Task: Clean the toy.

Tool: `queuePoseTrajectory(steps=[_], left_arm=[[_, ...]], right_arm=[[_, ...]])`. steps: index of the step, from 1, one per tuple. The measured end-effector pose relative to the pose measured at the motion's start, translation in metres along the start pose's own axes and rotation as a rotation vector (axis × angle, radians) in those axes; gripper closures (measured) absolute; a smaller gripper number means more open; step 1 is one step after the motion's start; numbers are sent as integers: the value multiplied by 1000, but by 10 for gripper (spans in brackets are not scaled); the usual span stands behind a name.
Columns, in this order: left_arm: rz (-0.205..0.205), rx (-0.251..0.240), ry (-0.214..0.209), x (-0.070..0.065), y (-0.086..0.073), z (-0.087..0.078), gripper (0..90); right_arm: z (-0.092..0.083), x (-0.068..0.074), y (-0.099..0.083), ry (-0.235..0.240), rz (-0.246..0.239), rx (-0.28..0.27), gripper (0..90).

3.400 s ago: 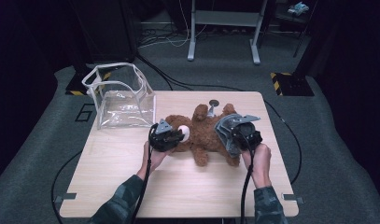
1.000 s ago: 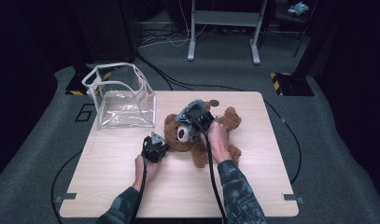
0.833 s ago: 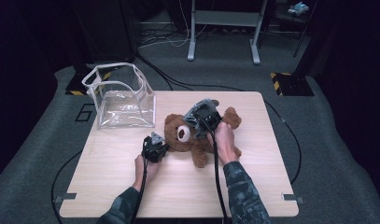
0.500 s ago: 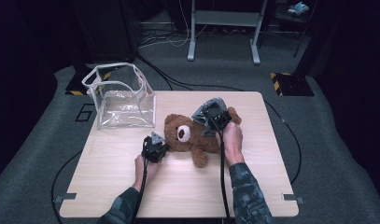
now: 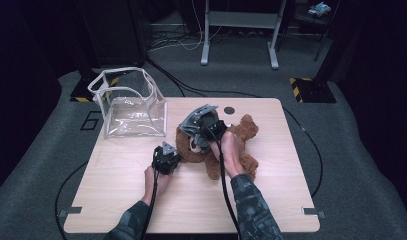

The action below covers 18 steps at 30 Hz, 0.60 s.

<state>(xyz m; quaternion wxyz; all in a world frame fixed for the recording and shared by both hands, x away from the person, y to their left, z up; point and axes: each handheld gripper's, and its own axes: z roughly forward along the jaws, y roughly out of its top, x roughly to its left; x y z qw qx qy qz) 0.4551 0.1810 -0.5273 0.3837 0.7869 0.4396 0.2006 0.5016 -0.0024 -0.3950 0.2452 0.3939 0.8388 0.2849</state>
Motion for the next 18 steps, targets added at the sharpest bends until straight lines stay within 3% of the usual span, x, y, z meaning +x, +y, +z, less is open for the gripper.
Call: queuePoseTrajectory(steps=[4, 7, 9, 18], left_arm=[[18, 11, -3, 2, 0, -1, 897], [15, 7, -1, 2, 0, -1, 898], [16, 7, -1, 2, 0, -1, 897], [15, 6, -1, 2, 0, -1, 897]], right_arm=[[12, -7, -1, -43, 7, 31, 807], [9, -17, -5, -88, 18, 52, 808], [8, -23, -8, -117, 53, 49, 808], [-8, -54, -21, -198, 111, 63, 808]])
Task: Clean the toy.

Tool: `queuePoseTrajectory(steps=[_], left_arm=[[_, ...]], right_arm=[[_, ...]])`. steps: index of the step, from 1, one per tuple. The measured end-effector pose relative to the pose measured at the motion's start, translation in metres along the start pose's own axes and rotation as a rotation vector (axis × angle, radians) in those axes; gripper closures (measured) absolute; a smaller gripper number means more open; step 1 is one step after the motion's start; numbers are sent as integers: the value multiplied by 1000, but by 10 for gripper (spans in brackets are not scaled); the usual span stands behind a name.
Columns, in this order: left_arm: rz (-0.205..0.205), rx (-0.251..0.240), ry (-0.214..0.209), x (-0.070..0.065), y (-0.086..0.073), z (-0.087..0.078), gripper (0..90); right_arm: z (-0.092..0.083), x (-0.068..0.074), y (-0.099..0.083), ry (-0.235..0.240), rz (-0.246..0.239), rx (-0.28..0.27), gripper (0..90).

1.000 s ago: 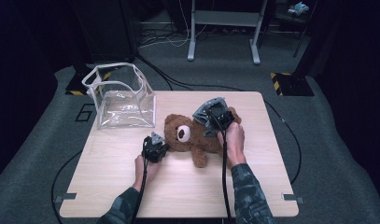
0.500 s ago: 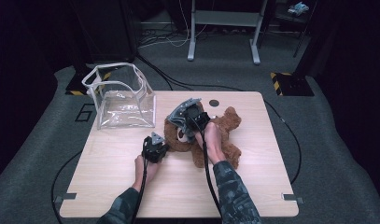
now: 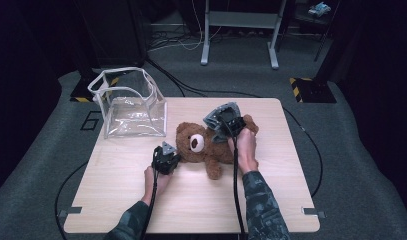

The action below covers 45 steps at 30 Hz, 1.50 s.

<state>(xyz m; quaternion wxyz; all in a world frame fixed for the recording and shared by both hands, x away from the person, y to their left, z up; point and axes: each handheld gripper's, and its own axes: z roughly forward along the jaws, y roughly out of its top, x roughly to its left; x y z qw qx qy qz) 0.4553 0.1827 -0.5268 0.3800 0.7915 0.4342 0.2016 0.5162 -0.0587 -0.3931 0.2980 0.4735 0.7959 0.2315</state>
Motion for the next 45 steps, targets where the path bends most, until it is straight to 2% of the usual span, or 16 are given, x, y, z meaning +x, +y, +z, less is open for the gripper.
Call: queuePoseTrajectory(steps=[1, 10, 14, 16, 19, 22, 24, 25, 29, 32, 37, 40, 41, 42, 43, 45], left_arm=[[0, 0, 0, 0, 0, 0, 897], [0, 0, 0, 0, 0, 0, 897], [1, 1, 1, 0, 0, 0, 898], [1, 1, 1, 0, 0, 0, 897], [2, 0, 2, 0, 0, 0, 897], [2, 1, 1, 0, 0, 0, 897], [1, 1, 0, 0, 0, 0, 897], [2, 1, -1, 0, 0, 0, 897], [6, 0, -2, 0, 0, 0, 897], [6, 1, -4, 0, 0, 0, 897], [6, 0, -3, 0, 0, 0, 897], [7, 0, -3, -1, 0, 0, 897], [7, 0, -3, -1, 0, 0, 898], [7, 0, -3, 0, 0, 0, 897], [7, 0, -3, -1, 0, 0, 897], [8, 0, -3, -1, 0, 0, 897]], right_arm=[[-1, -5, -2, -4, -5, 4, 808], [-19, -48, -23, -75, 117, -28, 808], [-23, -58, -30, -91, 158, -31, 808], [-26, -56, -30, -65, 151, -53, 807], [-30, -40, -24, 5, 110, -93, 807], [-26, -22, -16, 55, 72, -72, 807], [-18, -16, -11, 38, 69, -46, 807], [-11, -17, -10, 2, 65, -20, 807], [5, -28, -10, -71, 102, 73, 808], [14, -28, -7, -77, 123, 88, 807], [21, -20, 5, -6, 120, 78, 806], [21, -17, 10, 104, 148, 38, 807], [22, -15, 12, 181, 166, 30, 807], [22, -14, 13, 204, 173, 25, 807], [21, -14, 14, 198, 157, 30, 807], [19, -17, 13, 191, 170, 17, 807]])
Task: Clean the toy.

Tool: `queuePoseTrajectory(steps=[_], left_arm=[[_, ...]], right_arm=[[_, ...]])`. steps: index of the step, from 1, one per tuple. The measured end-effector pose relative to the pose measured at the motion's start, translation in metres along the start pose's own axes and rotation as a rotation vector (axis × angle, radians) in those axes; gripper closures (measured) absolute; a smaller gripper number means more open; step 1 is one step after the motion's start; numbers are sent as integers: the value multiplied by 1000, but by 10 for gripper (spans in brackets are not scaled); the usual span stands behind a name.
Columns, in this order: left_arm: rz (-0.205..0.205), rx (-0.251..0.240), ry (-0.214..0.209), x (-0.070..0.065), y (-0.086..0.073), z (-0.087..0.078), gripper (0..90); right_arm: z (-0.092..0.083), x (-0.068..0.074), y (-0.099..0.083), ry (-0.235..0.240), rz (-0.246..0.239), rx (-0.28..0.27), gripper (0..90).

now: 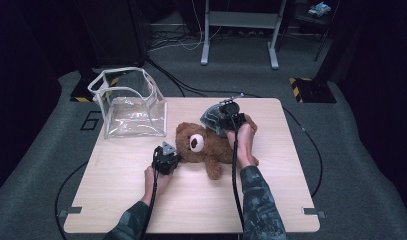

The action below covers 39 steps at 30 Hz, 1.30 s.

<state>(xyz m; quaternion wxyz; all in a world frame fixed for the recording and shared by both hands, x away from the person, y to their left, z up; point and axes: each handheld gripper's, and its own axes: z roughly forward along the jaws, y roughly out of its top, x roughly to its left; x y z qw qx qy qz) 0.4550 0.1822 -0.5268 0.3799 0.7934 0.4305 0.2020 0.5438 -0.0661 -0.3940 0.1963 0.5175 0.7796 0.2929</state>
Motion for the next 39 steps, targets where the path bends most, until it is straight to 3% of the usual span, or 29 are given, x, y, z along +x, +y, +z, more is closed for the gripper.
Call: queuePoseTrajectory(steps=[5, 6, 9, 15, 20, 22, 25, 30, 32, 35, 37, 39], left_arm=[[7, 6, 0, 0, 0, 0, 897], [9, 6, 1, 0, 0, 0, 897], [8, 0, 5, -1, 0, 0, 898], [8, 0, 9, -1, 0, 0, 897], [9, -1, 8, -1, 0, 0, 897], [8, -2, 9, -1, 0, 0, 897], [10, 1, 10, -1, 0, 0, 897], [10, 4, 6, -1, 0, 0, 897], [10, 3, 6, -1, 0, 0, 897], [10, 3, 7, -2, 0, 0, 897], [10, 3, 7, -1, 0, 0, 897], [10, 2, 5, -1, 0, 0, 897]], right_arm=[[-14, -19, -4, -130, 41, -16, 808], [-15, -22, -5, -185, 31, -4, 807], [-9, -23, -5, -212, 17, 51, 807], [6, -6, -1, -136, -20, 35, 807], [11, 7, 3, 12, -9, 11, 807], [15, 8, 2, 57, -11, 17, 807], [18, 5, 1, 81, -6, 31, 807], [17, 4, -2, 188, 19, 11, 807], [17, 8, -1, 227, 3, 11, 807], [11, 11, 0, 220, -37, -2, 806], [4, 10, 0, 165, -50, -17, 806], [-3, 10, 1, 56, -47, -25, 806]])
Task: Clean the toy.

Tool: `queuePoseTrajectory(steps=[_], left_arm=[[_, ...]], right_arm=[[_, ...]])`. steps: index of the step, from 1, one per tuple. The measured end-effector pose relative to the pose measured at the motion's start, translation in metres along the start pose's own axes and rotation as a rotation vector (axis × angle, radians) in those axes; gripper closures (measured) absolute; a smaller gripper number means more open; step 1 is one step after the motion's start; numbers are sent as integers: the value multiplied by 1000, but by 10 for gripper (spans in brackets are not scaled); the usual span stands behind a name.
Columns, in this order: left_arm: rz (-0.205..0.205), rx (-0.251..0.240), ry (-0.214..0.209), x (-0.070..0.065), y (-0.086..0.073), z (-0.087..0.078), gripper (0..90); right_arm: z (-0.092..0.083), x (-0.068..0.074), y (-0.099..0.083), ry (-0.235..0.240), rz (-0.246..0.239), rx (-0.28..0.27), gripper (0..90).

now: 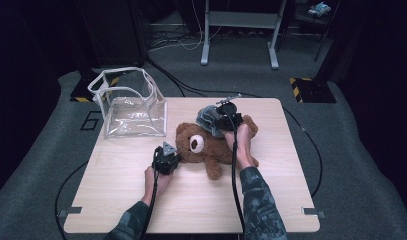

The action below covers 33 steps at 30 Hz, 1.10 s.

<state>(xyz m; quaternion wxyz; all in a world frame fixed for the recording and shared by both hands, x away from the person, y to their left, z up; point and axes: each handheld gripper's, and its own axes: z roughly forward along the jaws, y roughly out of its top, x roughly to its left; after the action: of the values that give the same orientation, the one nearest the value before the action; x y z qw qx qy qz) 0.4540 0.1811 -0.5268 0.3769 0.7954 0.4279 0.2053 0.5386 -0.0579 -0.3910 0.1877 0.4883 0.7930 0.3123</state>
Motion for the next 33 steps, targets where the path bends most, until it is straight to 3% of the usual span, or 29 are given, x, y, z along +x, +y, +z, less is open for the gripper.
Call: queuePoseTrajectory(steps=[1, 4, 6, 8, 11, 14, 16, 24, 28, 30, 33], left_arm=[[1, -3, 2, 0, 0, 0, 897], [3, 3, 0, 0, 0, 0, 897], [4, 4, 1, 0, 0, 0, 897], [3, 4, 1, 0, 0, 0, 897], [3, 3, 1, 0, 0, 0, 897], [0, 0, 1, 0, 0, 0, 897], [7, 3, 2, 0, 0, 0, 897], [1, -2, 2, 0, 0, 0, 897], [1, -2, 3, 0, 0, 0, 897], [2, -1, 3, 0, 0, 0, 897], [2, -2, 3, 0, 0, 0, 897]], right_arm=[[-2, -1, 0, -48, -14, -2, 806], [-4, -4, -3, -129, -4, 26, 806], [-1, -4, -7, -121, -12, 31, 806], [4, -1, -9, -79, -23, 24, 807], [7, 4, -11, 49, -8, 7, 807], [5, 5, -11, 83, -7, -9, 806], [0, 4, -13, 67, -1, -30, 806], [-8, 3, -24, -152, -73, -16, 808], [-12, -11, -29, -220, -65, -11, 808], [-15, -18, -32, -224, -41, -24, 807], [-21, -22, -35, -159, 2, -92, 806]])
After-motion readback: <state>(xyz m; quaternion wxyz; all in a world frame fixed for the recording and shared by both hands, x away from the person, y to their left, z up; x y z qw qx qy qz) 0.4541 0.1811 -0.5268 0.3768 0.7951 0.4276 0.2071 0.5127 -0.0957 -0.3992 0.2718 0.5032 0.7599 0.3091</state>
